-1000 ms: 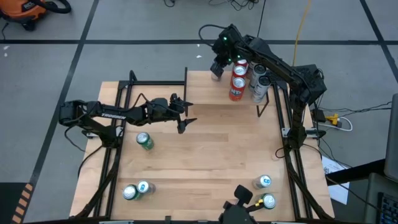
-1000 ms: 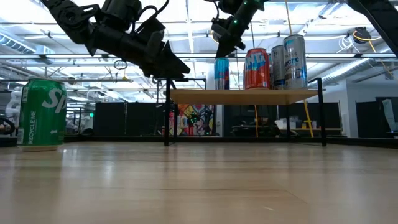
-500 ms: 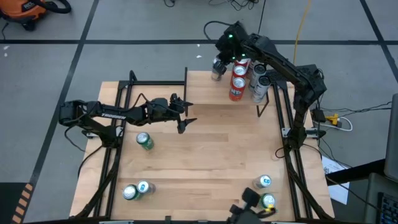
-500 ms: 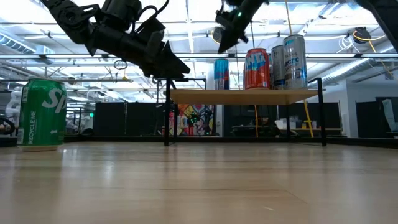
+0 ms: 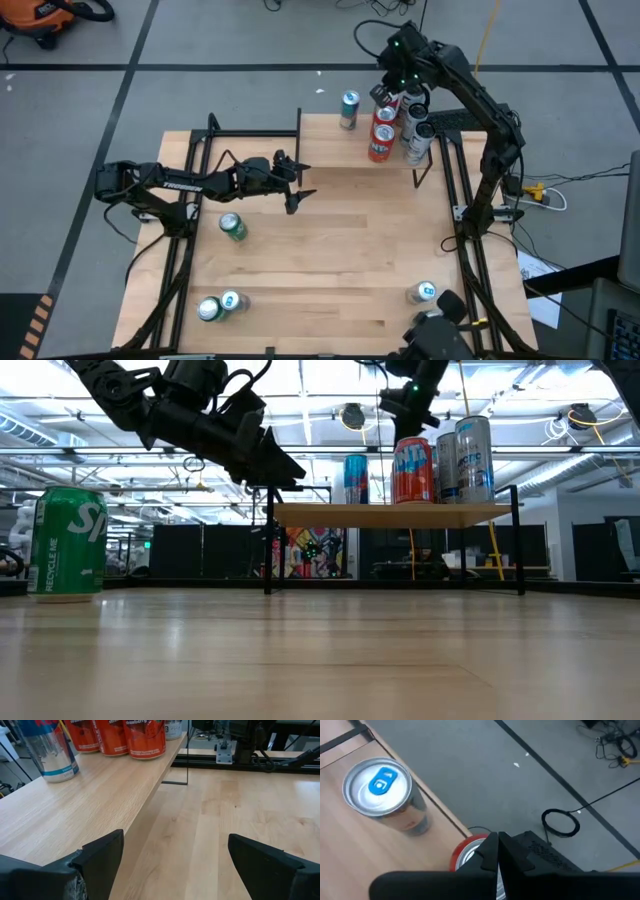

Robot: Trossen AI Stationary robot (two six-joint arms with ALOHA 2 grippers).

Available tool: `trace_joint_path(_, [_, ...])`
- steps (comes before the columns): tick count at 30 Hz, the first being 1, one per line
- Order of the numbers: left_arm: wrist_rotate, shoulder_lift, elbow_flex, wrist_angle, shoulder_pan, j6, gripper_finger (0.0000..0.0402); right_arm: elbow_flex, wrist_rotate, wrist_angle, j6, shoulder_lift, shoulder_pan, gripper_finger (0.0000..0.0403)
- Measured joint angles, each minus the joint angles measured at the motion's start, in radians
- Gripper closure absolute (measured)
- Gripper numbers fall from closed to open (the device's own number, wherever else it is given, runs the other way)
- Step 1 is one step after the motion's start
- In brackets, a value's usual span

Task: Place canned beverage on shelf
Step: Adjust the red soda cans on the shelf

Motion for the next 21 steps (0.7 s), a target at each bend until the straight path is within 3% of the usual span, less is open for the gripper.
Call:
trace_joint_path(7, [0.0,0.0,0.0,0.0,0.0,0.0,0.0043,-0.006,-0.003,-0.068,0.003,0.011,-0.017,0.0403])
trace_joint_path(21, [-0.003,0.0,0.0,0.0,0.001,0.0,0.0043,-0.058,-0.004,-0.012,-0.056,0.011,-0.017,0.0403])
